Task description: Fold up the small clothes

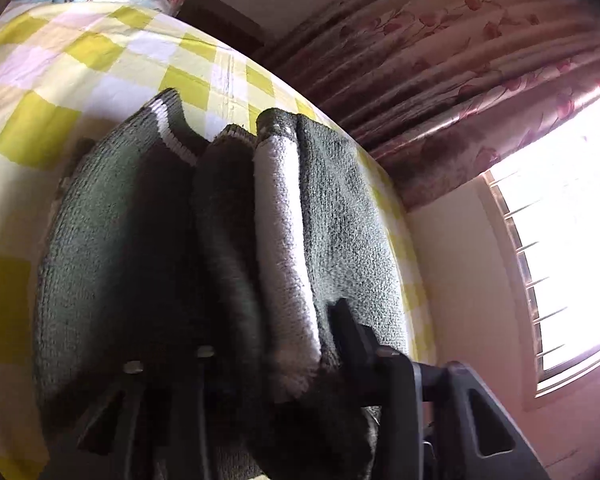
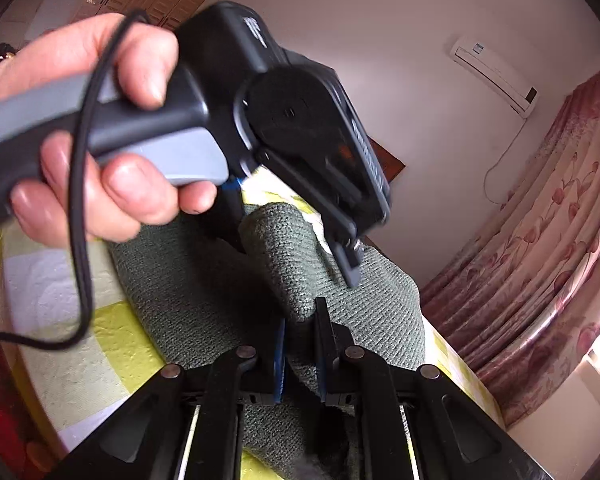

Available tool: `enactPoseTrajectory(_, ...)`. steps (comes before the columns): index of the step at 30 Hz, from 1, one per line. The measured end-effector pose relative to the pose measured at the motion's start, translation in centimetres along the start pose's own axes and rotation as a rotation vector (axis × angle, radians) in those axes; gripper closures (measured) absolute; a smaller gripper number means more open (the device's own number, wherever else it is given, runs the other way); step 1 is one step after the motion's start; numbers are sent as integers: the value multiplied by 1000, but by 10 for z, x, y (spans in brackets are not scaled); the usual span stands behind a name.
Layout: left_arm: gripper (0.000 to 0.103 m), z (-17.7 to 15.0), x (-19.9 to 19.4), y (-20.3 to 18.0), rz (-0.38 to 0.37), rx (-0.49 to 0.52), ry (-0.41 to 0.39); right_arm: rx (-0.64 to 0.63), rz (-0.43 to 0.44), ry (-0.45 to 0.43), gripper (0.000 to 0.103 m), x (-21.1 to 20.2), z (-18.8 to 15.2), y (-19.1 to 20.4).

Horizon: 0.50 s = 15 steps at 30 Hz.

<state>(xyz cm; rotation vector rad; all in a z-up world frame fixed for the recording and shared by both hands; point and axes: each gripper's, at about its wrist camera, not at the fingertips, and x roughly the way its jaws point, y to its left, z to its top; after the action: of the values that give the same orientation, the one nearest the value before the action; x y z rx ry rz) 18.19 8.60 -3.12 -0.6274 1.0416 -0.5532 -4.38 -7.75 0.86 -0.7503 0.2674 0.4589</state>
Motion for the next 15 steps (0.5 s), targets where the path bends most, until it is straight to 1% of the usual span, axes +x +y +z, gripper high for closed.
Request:
enactPoseTrajectory(1, 70, 0, -2, -6, 26, 19, -19, 24, -7, 1, 18, -3, -2, -7)
enactPoseTrajectory(2, 70, -1, -6, -13, 43, 40, -40, 53, -16, -7, 0, -9, -5, -15)
enactPoseTrajectory(4, 71, 0, -17, -26, 41, 72, -92, 120, -23, -21, 0, -22, -14, -29)
enactPoseTrajectory(6, 71, 2, -29, -36, 21, 80, -123, 170, -19, 10, 0, -27, -25, -39)
enactPoseTrajectory(8, 72, 4, -36, -46, 14, 98, -137, 220, -31, 45, 0, -26, -36, -45)
enactPoseTrajectory(10, 72, 2, -45, -53, 3, 104, -157, 262, -52, 82, 0, -19, -37, -54)
enactPoseTrajectory(13, 73, -10, -71, -56, -24, 116, -226, 273, -98, 116, 0, -11, -34, -58)
enactPoseTrajectory(15, 73, -20, -86, -44, -8, 118, -263, 252, -109, 152, 0, -7, -39, -51)
